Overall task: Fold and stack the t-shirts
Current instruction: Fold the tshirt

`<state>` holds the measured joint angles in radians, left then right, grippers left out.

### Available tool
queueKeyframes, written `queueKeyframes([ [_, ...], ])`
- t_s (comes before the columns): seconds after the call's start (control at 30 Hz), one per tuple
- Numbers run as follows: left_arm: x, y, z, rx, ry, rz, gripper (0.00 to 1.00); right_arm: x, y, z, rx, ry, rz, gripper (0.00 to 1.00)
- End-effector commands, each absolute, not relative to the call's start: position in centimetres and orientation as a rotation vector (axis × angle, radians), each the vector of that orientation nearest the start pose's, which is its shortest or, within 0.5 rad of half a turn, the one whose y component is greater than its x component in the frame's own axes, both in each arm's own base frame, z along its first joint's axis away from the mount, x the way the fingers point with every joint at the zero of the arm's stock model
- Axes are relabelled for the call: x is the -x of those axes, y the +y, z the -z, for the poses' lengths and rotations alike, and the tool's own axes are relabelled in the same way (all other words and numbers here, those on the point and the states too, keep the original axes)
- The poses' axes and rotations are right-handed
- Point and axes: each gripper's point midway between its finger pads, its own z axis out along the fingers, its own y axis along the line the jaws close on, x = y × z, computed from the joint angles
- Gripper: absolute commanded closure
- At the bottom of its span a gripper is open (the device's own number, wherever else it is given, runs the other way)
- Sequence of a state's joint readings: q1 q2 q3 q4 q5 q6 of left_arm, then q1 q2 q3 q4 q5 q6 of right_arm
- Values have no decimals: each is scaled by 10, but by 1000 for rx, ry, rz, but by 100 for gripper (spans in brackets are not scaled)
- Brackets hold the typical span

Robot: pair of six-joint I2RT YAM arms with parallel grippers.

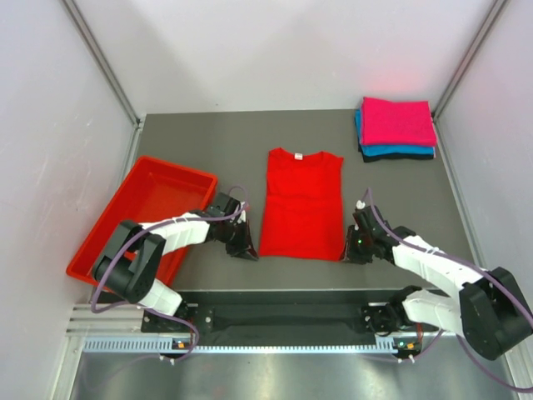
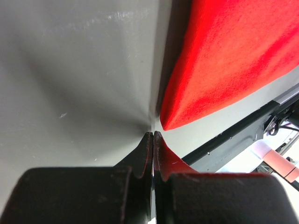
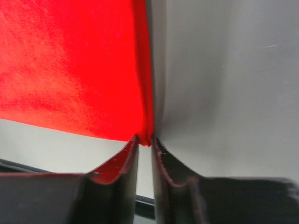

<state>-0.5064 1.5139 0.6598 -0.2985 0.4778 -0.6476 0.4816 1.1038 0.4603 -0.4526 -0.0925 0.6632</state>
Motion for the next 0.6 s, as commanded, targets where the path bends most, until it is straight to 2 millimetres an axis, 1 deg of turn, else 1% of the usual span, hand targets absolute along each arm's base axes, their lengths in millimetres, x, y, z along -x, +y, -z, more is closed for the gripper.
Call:
queueKeyframes([
  [0.0, -186, -221, -22, 42, 2895, 932, 100, -178, 136, -18, -207, 2723, -408, 86],
  [0.07, -186, -221, -23, 36, 2890, 934, 100, -177, 136, -18, -185, 2712, -413, 92],
  [0.1, -187, -221, -24, 35, 2885, 934, 100, -177, 135, -18, -188, 2707, -414, 99],
  [0.2, -189, -222, -30, 34, 2864, 943, 100, -177, 137, -20, -178, 2702, -424, 100],
  [0.23, -191, -222, -34, 36, 2849, 940, 91, -177, 137, -20, -177, 2700, -427, 100],
  [0.37, -204, -222, -53, 64, 2768, 921, 68, -177, 139, -20, -163, 2700, -435, 100],
  [0.43, -206, -225, -61, 72, 2747, 955, 66, -176, 140, -19, -157, 2705, -439, 100],
  [0.5, -207, -230, -66, 81, 2729, 993, 62, -176, 141, -19, -150, 2704, -448, 100],
  [0.57, -207, -231, -64, 93, 2727, 1008, 59, -176, 141, -20, -151, 2701, -455, 100],
])
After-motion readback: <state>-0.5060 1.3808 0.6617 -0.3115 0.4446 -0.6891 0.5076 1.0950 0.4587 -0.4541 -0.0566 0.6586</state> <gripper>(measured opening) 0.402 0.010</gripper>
